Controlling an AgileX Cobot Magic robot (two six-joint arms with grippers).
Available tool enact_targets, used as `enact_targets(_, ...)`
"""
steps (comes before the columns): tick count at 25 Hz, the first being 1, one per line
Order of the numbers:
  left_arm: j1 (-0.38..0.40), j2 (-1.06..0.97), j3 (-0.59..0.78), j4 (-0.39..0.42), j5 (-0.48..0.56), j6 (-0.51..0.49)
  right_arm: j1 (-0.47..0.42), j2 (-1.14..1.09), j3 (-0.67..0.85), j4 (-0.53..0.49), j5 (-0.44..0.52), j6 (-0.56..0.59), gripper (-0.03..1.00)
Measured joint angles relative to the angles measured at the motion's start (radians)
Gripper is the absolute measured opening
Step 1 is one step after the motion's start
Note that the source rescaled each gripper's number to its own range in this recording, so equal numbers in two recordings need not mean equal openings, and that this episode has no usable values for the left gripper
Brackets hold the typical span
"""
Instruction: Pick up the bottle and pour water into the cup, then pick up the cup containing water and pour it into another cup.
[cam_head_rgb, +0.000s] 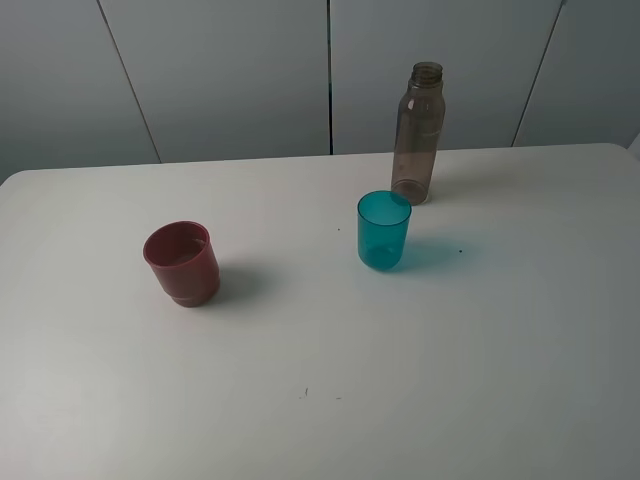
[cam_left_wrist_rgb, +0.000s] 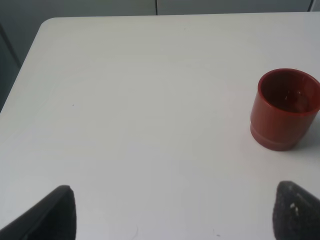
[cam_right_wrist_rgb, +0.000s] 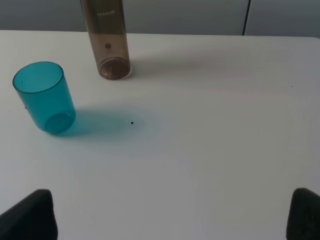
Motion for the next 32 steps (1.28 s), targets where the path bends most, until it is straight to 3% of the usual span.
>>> enact_targets(32, 0.0, 0.0, 0.0, 0.0, 0.0, -0.002, 0.0, 0.0, 0.0, 0.013, 0.0, 0.0, 0.99)
